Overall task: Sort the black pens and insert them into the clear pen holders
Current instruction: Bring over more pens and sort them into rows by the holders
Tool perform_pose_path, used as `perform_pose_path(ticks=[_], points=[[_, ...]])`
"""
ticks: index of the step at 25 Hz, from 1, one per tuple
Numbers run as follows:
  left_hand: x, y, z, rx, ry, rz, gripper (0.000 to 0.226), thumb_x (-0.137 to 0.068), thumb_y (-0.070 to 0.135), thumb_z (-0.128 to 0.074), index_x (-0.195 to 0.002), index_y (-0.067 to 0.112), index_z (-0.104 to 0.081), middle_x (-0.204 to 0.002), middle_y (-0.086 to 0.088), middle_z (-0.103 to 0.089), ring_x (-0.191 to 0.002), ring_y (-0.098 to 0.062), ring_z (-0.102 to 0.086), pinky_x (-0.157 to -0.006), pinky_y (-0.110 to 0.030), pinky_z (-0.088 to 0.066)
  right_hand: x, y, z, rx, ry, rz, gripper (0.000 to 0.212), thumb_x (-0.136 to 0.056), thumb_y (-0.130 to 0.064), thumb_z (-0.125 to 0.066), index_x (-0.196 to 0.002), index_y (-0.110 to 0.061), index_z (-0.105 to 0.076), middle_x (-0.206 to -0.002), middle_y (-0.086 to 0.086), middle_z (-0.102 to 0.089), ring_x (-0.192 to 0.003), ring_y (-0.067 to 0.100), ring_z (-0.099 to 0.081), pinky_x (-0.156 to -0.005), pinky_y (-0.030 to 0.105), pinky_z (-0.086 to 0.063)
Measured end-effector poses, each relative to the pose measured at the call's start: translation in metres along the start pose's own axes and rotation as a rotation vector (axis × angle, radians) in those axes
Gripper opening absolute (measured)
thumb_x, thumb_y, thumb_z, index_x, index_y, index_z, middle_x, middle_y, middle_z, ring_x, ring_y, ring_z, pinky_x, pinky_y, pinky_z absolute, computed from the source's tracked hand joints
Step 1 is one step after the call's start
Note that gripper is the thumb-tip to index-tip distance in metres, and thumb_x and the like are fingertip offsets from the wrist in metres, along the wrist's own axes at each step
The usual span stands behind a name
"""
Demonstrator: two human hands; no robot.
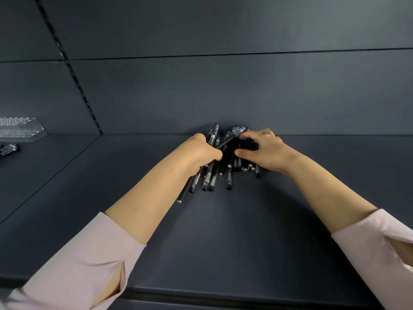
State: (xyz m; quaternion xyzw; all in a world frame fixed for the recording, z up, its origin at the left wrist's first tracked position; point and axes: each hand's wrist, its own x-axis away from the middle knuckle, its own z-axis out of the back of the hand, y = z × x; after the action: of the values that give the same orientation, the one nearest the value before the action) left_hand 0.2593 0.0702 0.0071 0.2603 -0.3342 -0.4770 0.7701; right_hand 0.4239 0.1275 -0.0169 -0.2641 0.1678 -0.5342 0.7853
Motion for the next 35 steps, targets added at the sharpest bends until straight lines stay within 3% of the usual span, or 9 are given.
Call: perform_pose_path(ticks=[4,7,10,12,14,25,31,33,35], points=[[-0.006,-0.013,0.017,0.201,-0.052,0.065,0.054,-0.082,0.018,-0.073,-0.128,0.003,-0.047,-0.119,-0.007,-0.056,-0.11,-0.026,-0.056,-0.089,-0.034,-0.047,0.002,-0.004,0.001,0.022,0.1,0.048,0.048,-0.087,-0.046,-0.062,-0.132,-0.031,-0.052,-0.136,0.006,-0.044,-0.133,0.03,-0.034,-0.11,0.036,-0.029],[0.001,-0.024,0.039,0.354,-0.111,0.079,0.032,-0.087,0.012,-0.068,-0.116,0.0,-0.061,-0.106,-0.008,-0.069,-0.089,-0.021,-0.065,-0.073,-0.034,-0.055,0.007,-0.028,0.001,-0.079,0.225,0.138,0.038,-0.092,-0.039,-0.059,-0.125,-0.019,-0.059,-0.123,0.002,-0.058,-0.121,0.02,-0.048,-0.105,0.031,-0.034],[0.028,-0.036,0.064,0.395,-0.163,0.031,0.014,-0.094,0.011,-0.061,-0.1,0.0,-0.068,-0.092,-0.005,-0.07,-0.067,-0.014,-0.064,-0.05,-0.024,-0.053,0.007,-0.069,-0.01,-0.461,0.095,0.051,0.036,-0.091,-0.043,-0.058,-0.115,-0.017,-0.063,-0.107,0.0,-0.067,-0.094,0.012,-0.062,-0.085,0.028,-0.051],[0.044,-0.051,0.082,0.408,-0.188,0.012,0.017,-0.094,0.011,-0.06,-0.104,-0.001,-0.067,-0.089,-0.004,-0.07,-0.059,-0.012,-0.063,-0.049,-0.024,-0.051,0.008,-0.102,-0.025,-0.701,-0.056,-0.065,0.035,-0.092,-0.041,-0.06,-0.11,-0.012,-0.062,-0.093,0.003,-0.067,-0.078,0.013,-0.061,-0.068,0.023,-0.051],[0.059,-0.074,0.106,0.425,-0.202,0.003,0.014,-0.094,0.012,-0.061,-0.103,0.003,-0.066,-0.097,-0.006,-0.071,-0.069,-0.017,-0.061,-0.06,-0.03,-0.051,0.012,-0.137,-0.044,-0.85,-0.157,-0.104,0.028,-0.09,-0.034,-0.065,-0.103,-0.009,-0.061,-0.084,0.004,-0.063,-0.07,0.013,-0.059,-0.061,0.02,-0.05],[0.145,-0.246,0.268,0.402,-0.078,0.002,0.017,-0.094,0.019,-0.06,-0.1,0.007,-0.07,-0.091,-0.007,-0.055,-0.072,-0.016,-0.05,-0.066,-0.028,-0.045,0.049,-0.341,-0.194,-1.05,-0.262,-0.058,0.017,-0.082,-0.015,-0.075,-0.091,-0.009,-0.062,-0.073,0.005,-0.064,-0.055,0.012,-0.053,-0.047,0.018,-0.048],[0.167,-0.347,0.353,0.463,0.02,0.057,0.054,-0.082,0.034,-0.074,-0.129,0.012,-0.059,-0.129,0.004,-0.063,-0.123,-0.015,-0.053,-0.098,-0.03,-0.04,0.051,-0.44,-0.268,-1.224,-0.26,-0.122,0.011,-0.088,-0.008,-0.067,-0.078,-0.01,-0.062,-0.064,0.002,-0.061,-0.055,0.013,-0.056,-0.047,0.02,-0.047],[0.165,-0.369,0.376,0.529,0.056,0.058,0.032,-0.089,0.03,-0.069,-0.116,0.014,-0.067,-0.12,0.007,-0.069,-0.113,-0.01,-0.056,-0.106,-0.033,-0.037,0.038,-0.463,-0.284,-1.321,-0.216,-0.163,0.013,-0.09,-0.007,-0.063,-0.079,-0.008,-0.058,-0.067,0.005,-0.059,-0.059,0.014,-0.059,-0.051,0.022,-0.052],[0.158,-0.386,0.396,0.616,0.1,0.058,0.013,-0.093,0.024,-0.064,-0.099,0.016,-0.072,-0.107,0.007,-0.074,-0.087,-0.007,-0.061,-0.092,-0.028,-0.046,0.018,-0.484,-0.296,-1.414,-0.168,-0.195,0.012,-0.092,-0.006,-0.06,-0.081,-0.006,-0.055,-0.071,0.007,-0.057,-0.064,0.017,-0.061,-0.053,0.024,-0.056]])
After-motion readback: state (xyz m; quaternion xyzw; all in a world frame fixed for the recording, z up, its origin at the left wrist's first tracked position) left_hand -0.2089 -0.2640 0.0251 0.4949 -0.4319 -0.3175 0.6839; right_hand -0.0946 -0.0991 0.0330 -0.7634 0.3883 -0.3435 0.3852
